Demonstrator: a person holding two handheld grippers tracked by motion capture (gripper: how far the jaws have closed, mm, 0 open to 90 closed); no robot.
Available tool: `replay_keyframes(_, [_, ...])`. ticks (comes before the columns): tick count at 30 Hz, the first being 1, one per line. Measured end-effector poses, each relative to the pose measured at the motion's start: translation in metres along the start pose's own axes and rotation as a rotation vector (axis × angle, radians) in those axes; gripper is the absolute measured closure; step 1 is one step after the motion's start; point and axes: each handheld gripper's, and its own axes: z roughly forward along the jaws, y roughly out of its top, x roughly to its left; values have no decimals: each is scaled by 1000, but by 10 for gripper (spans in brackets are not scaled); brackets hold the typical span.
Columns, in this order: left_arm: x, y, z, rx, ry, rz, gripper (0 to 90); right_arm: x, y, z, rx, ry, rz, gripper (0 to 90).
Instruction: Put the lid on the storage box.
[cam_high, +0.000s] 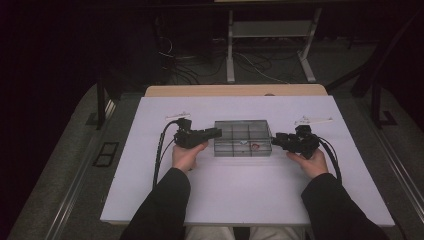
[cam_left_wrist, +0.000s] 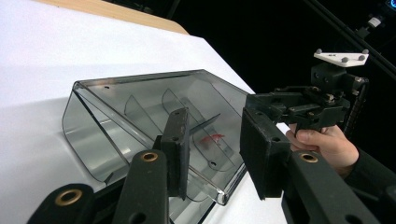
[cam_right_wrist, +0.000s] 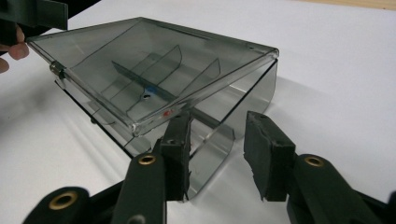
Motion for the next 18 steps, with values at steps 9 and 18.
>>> replay_keyframes(9, [-6,1,-7,13,11,60,491,1,-4,-12,7,-21,16,505])
replay_keyframes(18, [-13,-1,-16,23,52,96,309,9,-7,-25,1,-22,28,334])
